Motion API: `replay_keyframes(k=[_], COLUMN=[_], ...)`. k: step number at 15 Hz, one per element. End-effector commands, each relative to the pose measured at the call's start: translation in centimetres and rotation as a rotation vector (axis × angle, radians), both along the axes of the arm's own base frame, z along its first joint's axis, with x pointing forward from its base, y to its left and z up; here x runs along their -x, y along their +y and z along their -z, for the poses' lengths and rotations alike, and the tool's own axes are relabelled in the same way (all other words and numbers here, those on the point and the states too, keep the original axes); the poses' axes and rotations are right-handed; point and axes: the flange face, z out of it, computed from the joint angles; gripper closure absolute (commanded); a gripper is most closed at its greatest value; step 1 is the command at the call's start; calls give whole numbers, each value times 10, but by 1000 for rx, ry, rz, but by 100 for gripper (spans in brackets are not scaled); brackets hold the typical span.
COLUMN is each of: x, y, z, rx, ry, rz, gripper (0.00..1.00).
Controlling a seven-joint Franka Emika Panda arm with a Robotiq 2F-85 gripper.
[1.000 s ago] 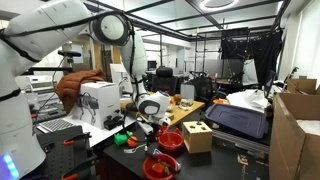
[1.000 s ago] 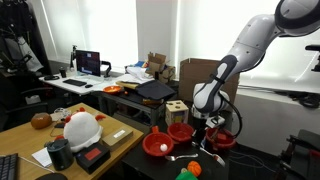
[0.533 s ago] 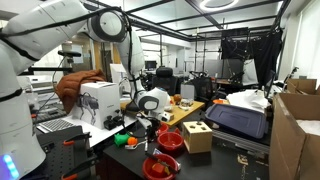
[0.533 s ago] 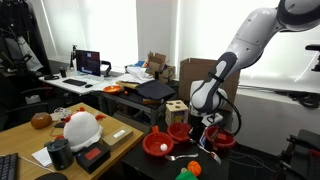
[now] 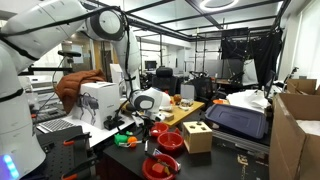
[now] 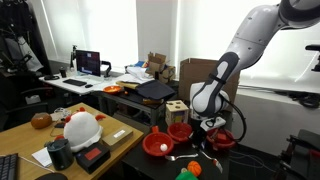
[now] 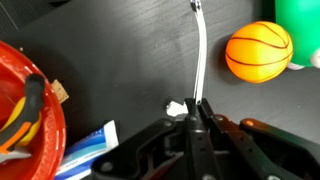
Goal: Remove the fork from the orange plate and put it on the table
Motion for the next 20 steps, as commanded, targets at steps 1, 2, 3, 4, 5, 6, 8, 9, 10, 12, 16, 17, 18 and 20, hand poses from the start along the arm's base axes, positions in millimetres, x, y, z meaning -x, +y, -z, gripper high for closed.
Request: replay_keyframes(k=[1,2,3,4,5,6,8,9,10,12,16,17,18,20], x=[12,11,9,6,5,3,1,1,2,4,7,7,7,4], y=[-1,-2,-3,-3,-3,-2,-1,1,3,5,-1,-3,-5,-8], z=[-10,-10,-10,-10,-9,-9,-9,-9,-9,-7,-4,-3,-2,-1], rx=[36,44,53,61,67,71,80,77,81,86,113,116,115,118], ry=[8,10,9,6,6,4,3,3,7,17,38,41,45,48], rz=[87,110,126,139,152,154,168,170,177,200,290,308,322,343], gripper=[98,98,98,98,98,98,98,98,98,98,98,98,98,98])
